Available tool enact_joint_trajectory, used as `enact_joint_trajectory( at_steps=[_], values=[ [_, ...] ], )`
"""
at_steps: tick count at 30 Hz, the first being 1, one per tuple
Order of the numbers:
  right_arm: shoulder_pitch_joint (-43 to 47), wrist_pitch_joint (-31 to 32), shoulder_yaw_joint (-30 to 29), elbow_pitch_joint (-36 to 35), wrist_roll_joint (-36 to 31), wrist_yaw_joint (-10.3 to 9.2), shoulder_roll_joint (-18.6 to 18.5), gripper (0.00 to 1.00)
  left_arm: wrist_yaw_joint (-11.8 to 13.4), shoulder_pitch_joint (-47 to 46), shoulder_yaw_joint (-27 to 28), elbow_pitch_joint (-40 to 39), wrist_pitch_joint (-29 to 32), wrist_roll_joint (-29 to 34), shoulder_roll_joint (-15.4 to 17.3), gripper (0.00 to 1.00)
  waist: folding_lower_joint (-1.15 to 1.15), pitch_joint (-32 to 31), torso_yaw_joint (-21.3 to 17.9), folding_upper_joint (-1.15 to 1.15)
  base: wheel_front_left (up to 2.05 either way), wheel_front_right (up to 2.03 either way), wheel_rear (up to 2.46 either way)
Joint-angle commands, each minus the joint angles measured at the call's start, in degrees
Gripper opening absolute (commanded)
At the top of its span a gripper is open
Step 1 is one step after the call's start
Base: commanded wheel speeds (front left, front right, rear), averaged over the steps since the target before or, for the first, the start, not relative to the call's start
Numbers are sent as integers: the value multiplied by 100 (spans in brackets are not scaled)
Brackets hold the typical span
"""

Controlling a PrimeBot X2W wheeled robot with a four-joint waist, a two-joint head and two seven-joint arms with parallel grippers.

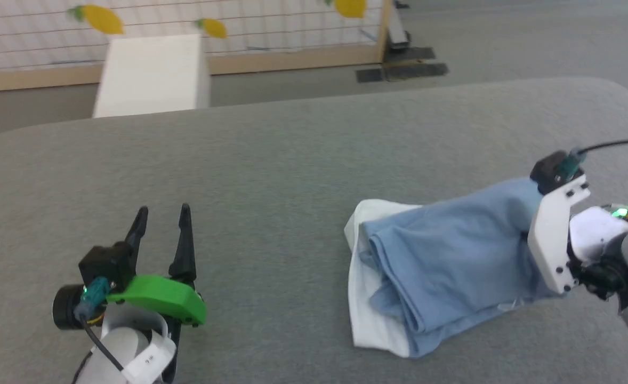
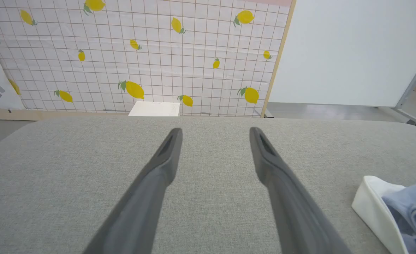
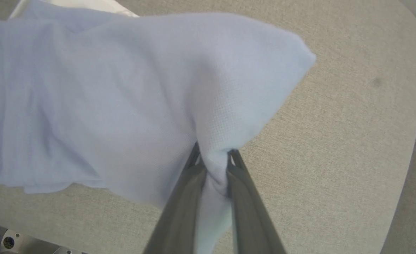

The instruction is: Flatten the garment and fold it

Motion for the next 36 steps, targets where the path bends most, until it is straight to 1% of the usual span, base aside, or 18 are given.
enact_joint_trajectory(
  at_steps=[1, 6, 10, 14, 21, 27, 31, 32, 33, 34, 36],
  values=[
    [-188, -86, -48, 66, -3, -10, -27, 0, 10, -144, 0, -43, 4, 32, 56, 100, 0, 502, -798, 0, 0, 0, 0],
    [-563, -323, -237, 443, -79, -10, -82, 0, 24, -416, -22, -150, 118, 111, 161, 100, 0, 896, -1250, 0, 0, 0, 0],
    [-832, -560, -537, 791, -172, -10, -135, 0, 45, -647, -46, -280, 244, 193, 255, 100, 0, 1259, -1405, 0, 0, 0, 0],
    [-1056, -816, -979, 1167, -320, -10, -292, 0, 59, -890, -90, -473, 399, 290, 350, 100, 0, 1697, -1358, 0, 0, 0, 0],
    [-1394, -1202, -2049, 1842, -752, -10, -573, 0, 153, -1185, -67, -947, 724, 484, 627, 100, 0, 2477, -1134, 0, 0, 0, 0],
    [-1753, -1575, -2817, 2362, -1142, -10, -638, 0, 273, -1283, 45, -1452, 1042, 620, 918, 100, 0, 3039, -1069, 0, 0, 0, 0],
    [-1985, -1816, -3157, 2717, -1407, -10, -521, 0, 330, -1282, 120, -1723, 1200, 663, 1071, 100, 0, 3271, -1088, 0, 0, 0, 0],
    [-2022, -1870, -3199, 2781, -1470, -10, -486, 14, 341, -1273, 129, -1763, 1229, 672, 1097, 100, 0, 3298, -1094, 0, 0, 0, 0],
    [-2062, -1920, -3249, 2868, -1540, -10, -443, 86, 355, -1256, 142, -1805, 1253, 678, 1123, 100, 0, 3320, -1103, 0, 0, 0, 0],
    [-2088, -1968, -3273, 2924, -1595, -10, -414, 100, 365, -1241, 154, -1832, 1263, 676, 1138, 100, 0, 3330, -1107, 0, 0, 0, 0],
    [-2142, -2054, -3328, 3047, -1697, -10, -362, 100, 387, -1204, 175, -1872, 1285, 668, 1163, 100, 0, 3341, -1115, 0, 0, 0, 0]
  ],
)
